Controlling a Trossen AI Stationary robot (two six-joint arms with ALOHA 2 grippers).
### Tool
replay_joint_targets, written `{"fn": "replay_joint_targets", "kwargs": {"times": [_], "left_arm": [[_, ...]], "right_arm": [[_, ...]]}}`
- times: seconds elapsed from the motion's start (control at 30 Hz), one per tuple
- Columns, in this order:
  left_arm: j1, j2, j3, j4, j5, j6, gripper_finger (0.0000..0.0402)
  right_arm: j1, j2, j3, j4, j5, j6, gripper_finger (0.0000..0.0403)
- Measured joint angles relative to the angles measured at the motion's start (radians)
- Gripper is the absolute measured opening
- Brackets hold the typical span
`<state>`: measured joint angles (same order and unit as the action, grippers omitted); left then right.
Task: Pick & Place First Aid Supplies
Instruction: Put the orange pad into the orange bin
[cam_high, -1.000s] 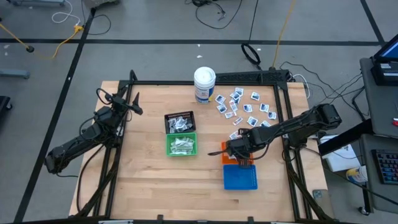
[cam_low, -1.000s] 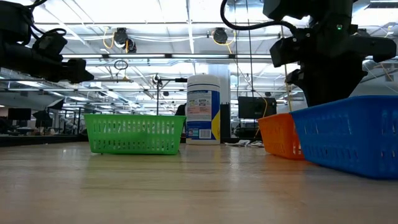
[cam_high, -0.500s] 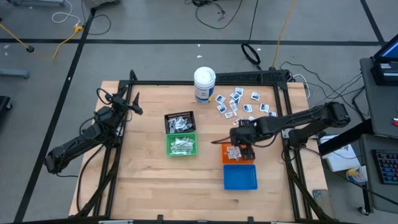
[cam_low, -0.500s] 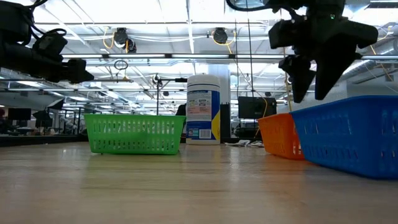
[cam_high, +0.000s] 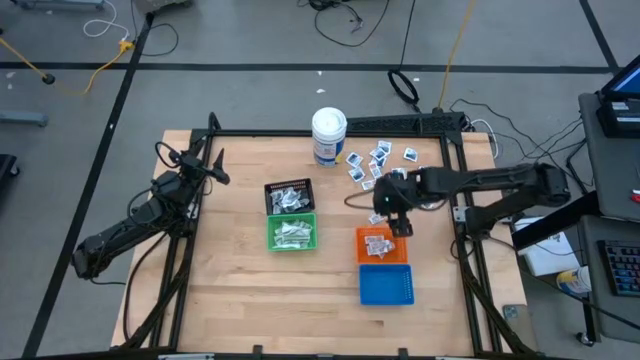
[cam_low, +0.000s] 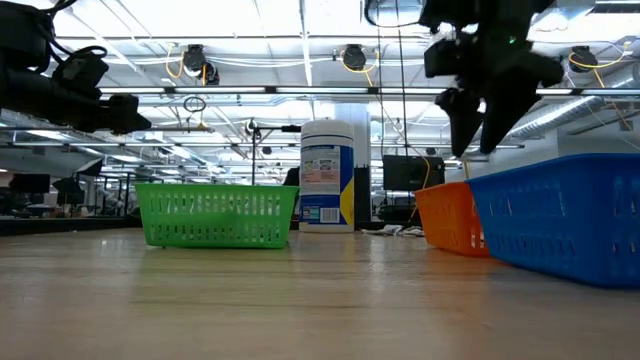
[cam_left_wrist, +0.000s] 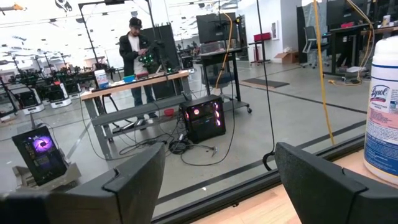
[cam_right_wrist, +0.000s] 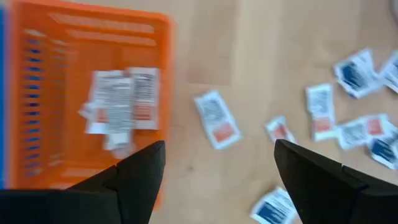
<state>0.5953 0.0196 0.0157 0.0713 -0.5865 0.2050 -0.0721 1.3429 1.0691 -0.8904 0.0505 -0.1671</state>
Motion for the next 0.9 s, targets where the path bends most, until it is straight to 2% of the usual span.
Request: {"fn": "replay_joint_targets", "kwargs": {"times": [0.57, 0.9], "left_arm": [[0.0, 0.0, 0.0, 0.0, 0.0, 0.0, 0.0305], [0.0, 0.0, 0.0, 0.0, 0.0, 0.0, 0.0306]], "right_arm": [[-0.394, 0.07, 0.001, 0.059, 0.0, -0.415, 0.0297], [-0.426, 0.183, -0.029, 0.132, -0.004, -0.455, 0.0297]]}}
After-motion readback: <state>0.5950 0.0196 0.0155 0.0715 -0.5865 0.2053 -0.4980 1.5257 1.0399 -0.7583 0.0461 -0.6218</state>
